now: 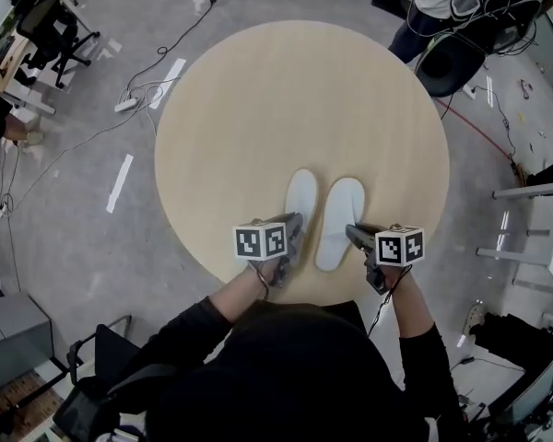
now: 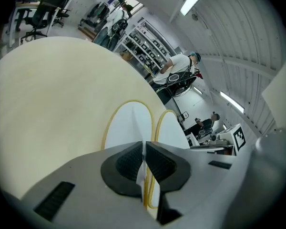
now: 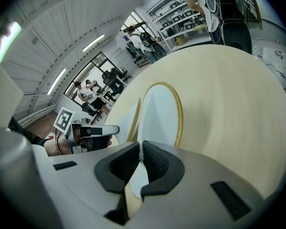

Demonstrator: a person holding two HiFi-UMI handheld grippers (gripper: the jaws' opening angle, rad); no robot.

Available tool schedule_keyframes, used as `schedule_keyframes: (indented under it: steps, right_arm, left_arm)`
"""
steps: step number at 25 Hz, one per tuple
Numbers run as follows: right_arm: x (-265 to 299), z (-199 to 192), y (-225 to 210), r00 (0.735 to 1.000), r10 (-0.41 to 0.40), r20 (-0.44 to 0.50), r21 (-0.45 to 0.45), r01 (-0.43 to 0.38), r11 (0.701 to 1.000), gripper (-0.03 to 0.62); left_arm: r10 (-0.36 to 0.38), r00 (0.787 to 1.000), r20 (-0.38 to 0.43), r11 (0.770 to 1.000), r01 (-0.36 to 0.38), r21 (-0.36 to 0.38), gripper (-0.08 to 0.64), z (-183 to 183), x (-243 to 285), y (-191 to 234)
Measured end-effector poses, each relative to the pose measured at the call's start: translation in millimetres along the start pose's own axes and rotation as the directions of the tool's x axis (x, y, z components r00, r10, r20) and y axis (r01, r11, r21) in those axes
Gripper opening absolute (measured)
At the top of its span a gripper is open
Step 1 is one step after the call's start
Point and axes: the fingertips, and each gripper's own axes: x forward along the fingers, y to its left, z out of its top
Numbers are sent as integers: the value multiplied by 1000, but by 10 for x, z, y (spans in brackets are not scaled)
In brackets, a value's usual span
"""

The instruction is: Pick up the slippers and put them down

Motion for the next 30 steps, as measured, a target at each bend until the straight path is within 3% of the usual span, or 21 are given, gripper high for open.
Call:
schedule_keyframes:
  steps: [6,11,16,30]
  right_arm:
    - [-4,1,-161,998,67,-16,-1,-67,998,31]
    - [-190,47,-279,992,126,-11,-9,-126,992,31]
    - [-458,-15,-561,987,163,-9,-11,-163,987,31]
    - [-1185,-36,-1223,982,185,-45,-64,-187,980,31]
  left_arm:
    - [56,997,60,998,-56,-13,34,47,111,-28]
    - [56,991,120,998,-51,-44,34,45,165,-324]
    - [104,984,144,992,-91,-92,35,-103,371,-567]
    - [142,969,202,977,-105,-183,35,-483,796,-1289]
